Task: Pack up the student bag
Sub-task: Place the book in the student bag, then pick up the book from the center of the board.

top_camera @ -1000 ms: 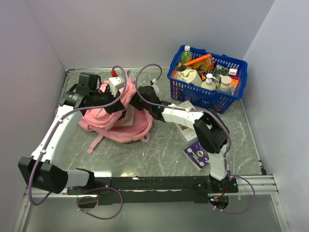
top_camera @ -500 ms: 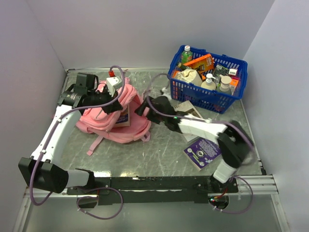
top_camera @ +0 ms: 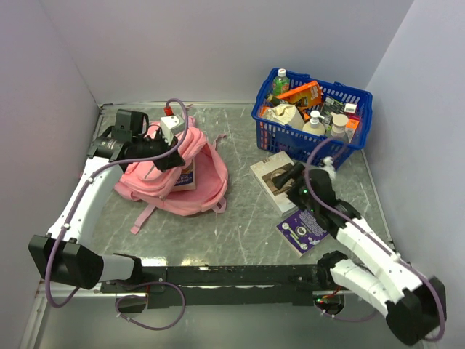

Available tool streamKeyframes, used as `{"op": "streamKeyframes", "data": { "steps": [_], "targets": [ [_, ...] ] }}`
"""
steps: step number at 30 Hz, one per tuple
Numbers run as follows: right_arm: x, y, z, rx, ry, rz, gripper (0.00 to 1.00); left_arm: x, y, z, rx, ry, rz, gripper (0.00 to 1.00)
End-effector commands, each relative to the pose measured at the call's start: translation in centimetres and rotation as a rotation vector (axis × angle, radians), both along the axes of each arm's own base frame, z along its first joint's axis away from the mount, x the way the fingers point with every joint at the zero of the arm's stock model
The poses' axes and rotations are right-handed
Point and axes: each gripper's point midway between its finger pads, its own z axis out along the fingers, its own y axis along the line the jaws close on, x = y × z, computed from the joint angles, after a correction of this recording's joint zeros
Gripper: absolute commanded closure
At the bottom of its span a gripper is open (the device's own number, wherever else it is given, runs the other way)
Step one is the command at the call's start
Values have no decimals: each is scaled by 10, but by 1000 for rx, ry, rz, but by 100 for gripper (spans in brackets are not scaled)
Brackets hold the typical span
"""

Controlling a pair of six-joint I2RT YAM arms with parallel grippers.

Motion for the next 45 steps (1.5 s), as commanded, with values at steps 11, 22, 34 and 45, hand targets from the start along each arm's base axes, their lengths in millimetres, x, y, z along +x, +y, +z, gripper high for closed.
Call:
{"op": "streamKeyframes", "data": {
  "steps": [11,22,34,45],
  "targets": [
    [-10,-140,-44,-218,107,-440,8,1,-11,36,-71,-117,-59,99],
    [21,-153,-64,-121,36,-512,15,0,-12,32,-72,-92,-58,99],
    [47,-143,-89,-34,67,-514,34,1,-10,29,-62,-79,-48,99],
    [45,-155,-103,-57,79,-545,51,3,-10,25,-59,-60,-42,99]
  ]
}}
